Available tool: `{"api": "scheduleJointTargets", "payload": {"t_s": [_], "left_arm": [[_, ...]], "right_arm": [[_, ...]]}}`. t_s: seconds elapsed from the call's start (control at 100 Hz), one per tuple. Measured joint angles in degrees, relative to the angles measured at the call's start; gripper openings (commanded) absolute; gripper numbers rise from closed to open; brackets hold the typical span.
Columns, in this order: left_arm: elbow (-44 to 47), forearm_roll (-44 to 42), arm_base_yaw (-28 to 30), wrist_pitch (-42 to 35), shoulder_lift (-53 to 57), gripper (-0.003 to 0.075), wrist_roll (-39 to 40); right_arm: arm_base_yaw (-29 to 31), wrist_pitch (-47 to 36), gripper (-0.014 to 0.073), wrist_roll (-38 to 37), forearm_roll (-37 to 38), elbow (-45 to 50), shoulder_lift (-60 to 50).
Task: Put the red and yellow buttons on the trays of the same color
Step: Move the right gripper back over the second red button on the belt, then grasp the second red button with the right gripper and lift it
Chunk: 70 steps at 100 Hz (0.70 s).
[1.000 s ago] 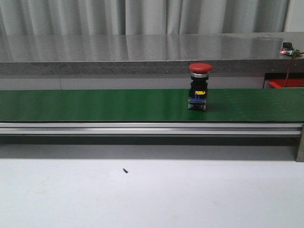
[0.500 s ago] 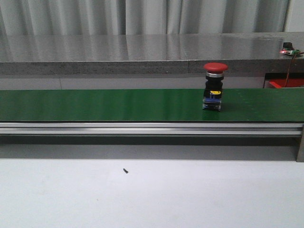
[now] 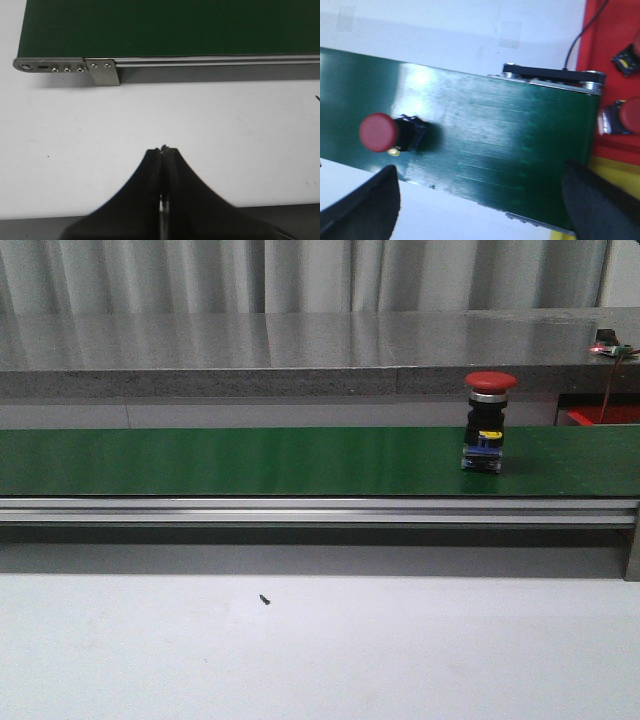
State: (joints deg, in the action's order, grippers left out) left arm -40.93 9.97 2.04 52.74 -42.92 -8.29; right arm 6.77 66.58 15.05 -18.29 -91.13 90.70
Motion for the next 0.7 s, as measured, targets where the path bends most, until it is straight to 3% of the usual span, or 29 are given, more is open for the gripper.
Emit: {"api": "scheduleJointTargets", "payload": {"t_s": [0.33,0.7], "left_arm": [[0.00,0.00,0.00,0.00,0.00,-0.0020,-0.09],[0.00,0.00,0.00,0.00,0.00,-0.0020,-0.09]], "right_arm": [[-9.27,-0.15,0.0646,0.12,0.15,0.10,0.44],[-11.36,-5.58,0.0646,-0.26,2.48,5.66,3.06]]}}
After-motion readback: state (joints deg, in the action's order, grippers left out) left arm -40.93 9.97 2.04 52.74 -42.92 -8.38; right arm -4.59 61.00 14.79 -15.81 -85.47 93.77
